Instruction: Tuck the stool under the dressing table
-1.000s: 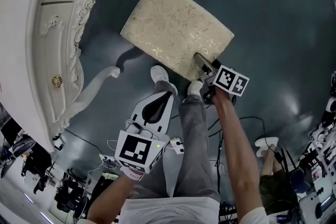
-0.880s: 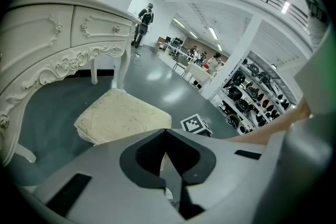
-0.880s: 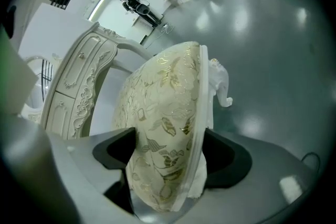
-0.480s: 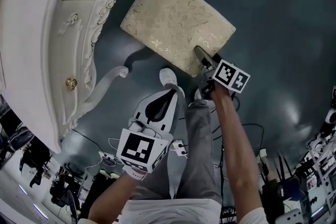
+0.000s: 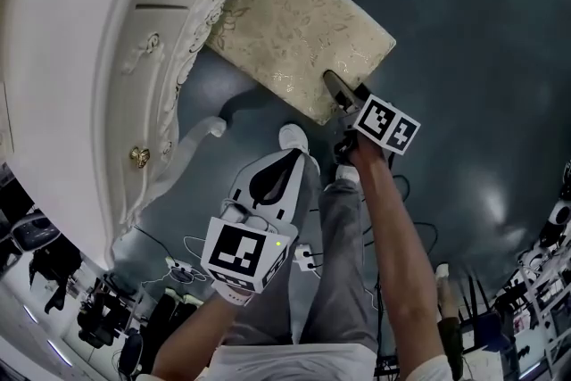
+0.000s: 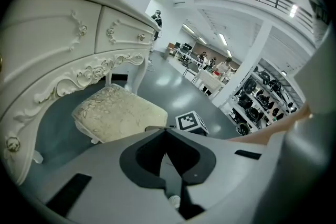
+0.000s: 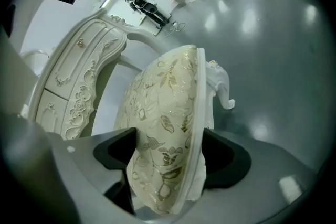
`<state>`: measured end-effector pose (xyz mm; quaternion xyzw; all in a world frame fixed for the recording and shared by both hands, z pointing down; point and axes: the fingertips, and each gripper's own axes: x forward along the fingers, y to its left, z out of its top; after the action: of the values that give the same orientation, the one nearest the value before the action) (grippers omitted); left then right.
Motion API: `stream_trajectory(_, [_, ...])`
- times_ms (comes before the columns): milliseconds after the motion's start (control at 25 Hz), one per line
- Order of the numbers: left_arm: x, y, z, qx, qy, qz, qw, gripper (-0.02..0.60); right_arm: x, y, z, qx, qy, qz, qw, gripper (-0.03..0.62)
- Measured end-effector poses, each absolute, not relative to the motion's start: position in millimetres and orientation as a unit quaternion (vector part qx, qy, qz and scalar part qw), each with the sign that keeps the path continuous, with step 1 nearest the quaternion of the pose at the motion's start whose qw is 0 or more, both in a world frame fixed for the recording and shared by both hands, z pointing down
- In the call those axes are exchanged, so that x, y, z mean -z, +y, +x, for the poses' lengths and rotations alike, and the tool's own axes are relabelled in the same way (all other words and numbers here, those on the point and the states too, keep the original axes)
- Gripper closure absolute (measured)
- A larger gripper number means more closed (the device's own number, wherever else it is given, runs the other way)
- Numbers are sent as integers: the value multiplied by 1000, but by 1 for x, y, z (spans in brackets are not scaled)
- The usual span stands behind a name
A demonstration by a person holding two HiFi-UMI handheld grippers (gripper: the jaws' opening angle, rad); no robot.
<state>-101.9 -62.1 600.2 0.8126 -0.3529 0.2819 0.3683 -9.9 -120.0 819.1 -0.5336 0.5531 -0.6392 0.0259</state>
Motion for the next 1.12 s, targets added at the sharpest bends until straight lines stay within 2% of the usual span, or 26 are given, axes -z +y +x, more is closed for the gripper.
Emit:
stream_trajectory(840, [-610, -106, -158, -258, -394, 795, 382, 574, -817, -242, -113, 630, 587, -507, 51, 221])
stream_trajectory(1120, [-611, -119, -172, -256, -402, 794, 378, 574, -815, -272, -126, 621, 596, -506, 56, 223])
